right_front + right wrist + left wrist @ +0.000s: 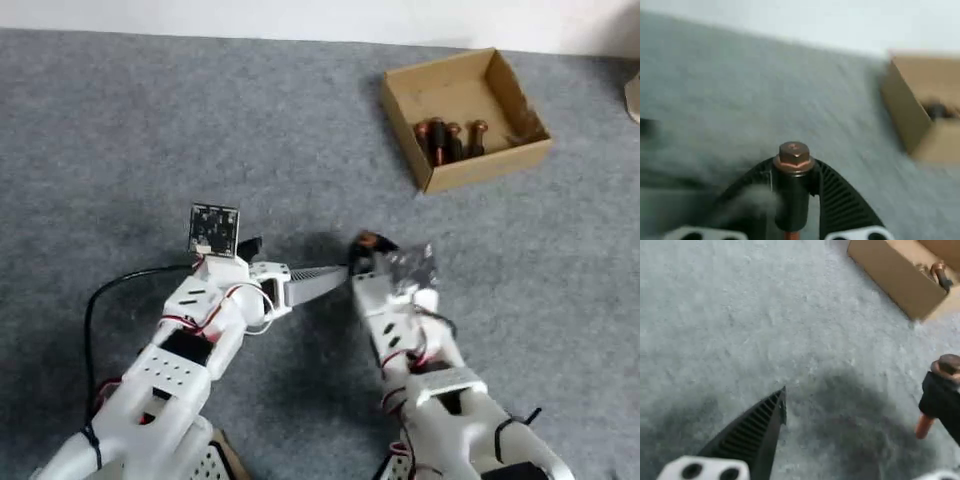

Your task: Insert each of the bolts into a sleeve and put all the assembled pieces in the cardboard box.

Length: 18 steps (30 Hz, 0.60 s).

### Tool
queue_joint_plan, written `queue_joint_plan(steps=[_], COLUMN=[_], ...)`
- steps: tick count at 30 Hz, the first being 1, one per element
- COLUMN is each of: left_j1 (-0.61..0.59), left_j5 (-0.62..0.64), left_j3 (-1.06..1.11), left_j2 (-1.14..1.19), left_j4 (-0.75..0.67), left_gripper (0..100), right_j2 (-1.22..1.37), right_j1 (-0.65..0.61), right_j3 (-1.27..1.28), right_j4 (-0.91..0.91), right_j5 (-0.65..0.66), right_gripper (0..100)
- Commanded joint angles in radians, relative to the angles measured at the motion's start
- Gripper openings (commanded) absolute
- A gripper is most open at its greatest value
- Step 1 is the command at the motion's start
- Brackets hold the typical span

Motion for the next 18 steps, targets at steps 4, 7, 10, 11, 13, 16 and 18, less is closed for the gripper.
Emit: queue_joint_plan(steps=[4, 7, 10, 11, 13, 16, 18], left_j1=[-0.012, -0.012, -0.012, -0.012, -0.012, -0.012, -0.012], left_j5=[0.005, 0.005, 0.005, 0.005, 0.005, 0.003, 0.003], left_j3=[-0.004, -0.004, -0.004, -0.004, -0.004, -0.002, -0.002], left_j2=[-0.01, -0.01, -0.01, -0.01, -0.01, -0.01, -0.01], left_j4=[-0.006, -0.006, -0.006, -0.006, -0.005, -0.005, -0.005], left_gripper=[55, 55, 55, 55, 55, 55, 55], right_j2=[-0.021, -0.021, -0.027, -0.031, -0.031, -0.021, -0.021], right_j1=[0.139, 0.153, 0.16, 0.168, 0.183, 0.199, 0.214], right_j3=[-0.211, -0.239, -0.249, -0.265, -0.303, -0.346, -0.361], right_j4=[0.263, 0.262, 0.262, 0.26, 0.26, 0.26, 0.26], right_j5=[0.002, 0.002, 0.009, 0.009, 0.028, 0.212, 0.311], right_gripper=[0.5, 0.5, 0.5, 0.5, 0.5, 0.5, 0.5])
